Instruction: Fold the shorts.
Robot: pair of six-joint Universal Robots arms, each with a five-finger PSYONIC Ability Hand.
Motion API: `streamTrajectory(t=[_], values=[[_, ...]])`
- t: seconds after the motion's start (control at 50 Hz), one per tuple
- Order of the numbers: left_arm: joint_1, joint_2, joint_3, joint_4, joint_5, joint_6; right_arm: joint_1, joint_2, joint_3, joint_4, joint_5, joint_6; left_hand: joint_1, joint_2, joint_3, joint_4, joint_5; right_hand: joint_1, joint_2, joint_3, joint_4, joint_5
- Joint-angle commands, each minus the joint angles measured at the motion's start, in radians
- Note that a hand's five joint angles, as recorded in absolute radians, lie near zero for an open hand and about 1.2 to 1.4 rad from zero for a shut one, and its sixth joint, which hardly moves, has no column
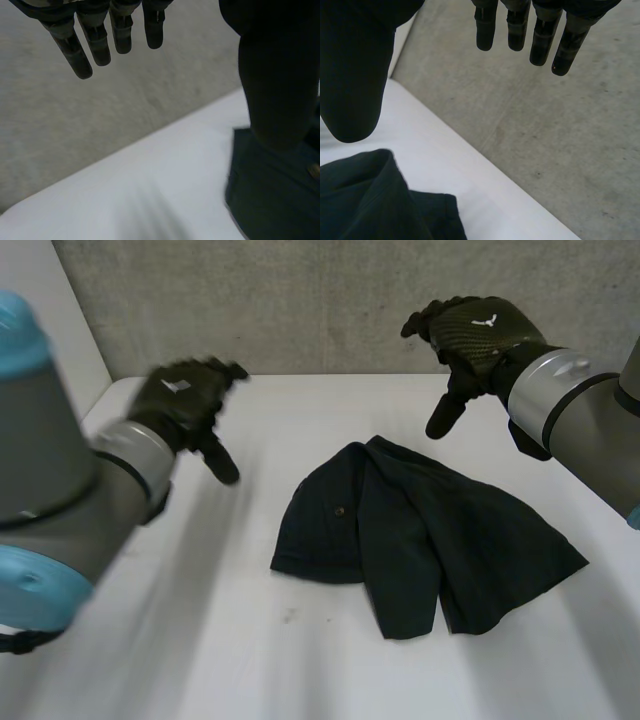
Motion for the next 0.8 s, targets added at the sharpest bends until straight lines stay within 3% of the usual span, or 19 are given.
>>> streamTrajectory(t=[0.02,0.22,0.44,0.52,0.56,0.68,0.8], values=[[-0.148,-0.196,-0.022,0.071,-0.001,0.195,-0.012,0.011,0.003,0.017,-0.018,-0.051,0.04,0.036,0.027,0.033,0.02,-0.034,-0.055,-0.039,-0.064,-0.071],[-0.17,-0.381,0.003,0.159,-0.01,0.212,-0.01,0.024,0.011,0.015,-0.02,-0.054,0.169,0.164,0.156,0.161,0.149,-0.034,-0.055,-0.039,-0.064,-0.071],[-0.165,-0.45,0.03,0.207,-0.01,0.222,-0.001,0.04,0.02,0.012,-0.02,-0.055,0.351,0.346,0.338,0.343,0.331,-0.034,-0.055,-0.039,-0.064,-0.071],[-0.162,-0.457,0.041,0.238,-0.014,0.223,0.001,0.045,0.02,0.012,-0.018,-0.055,0.838,0.833,0.825,0.83,0.818,-0.034,-0.055,-0.039,-0.064,-0.071],[-0.162,-0.457,0.042,0.264,-0.031,0.225,0.001,0.047,0.02,0.012,-0.018,-0.055,1.195,1.191,1.182,1.188,1.175,-0.034,-0.055,-0.039,-0.064,-0.071],[-0.156,-0.461,0.047,0.305,-0.12,0.228,0.002,0.051,0.021,0.012,-0.018,-0.055,1.197,1.192,1.184,1.189,1.177,-0.034,-0.055,-0.039,-0.064,-0.071],[-0.122,-0.472,0.059,0.305,-0.155,0.249,0.004,0.053,0.021,0.012,-0.018,-0.055,1.197,1.192,1.184,1.189,1.177,-0.034,-0.055,-0.039,-0.064,-0.071]])
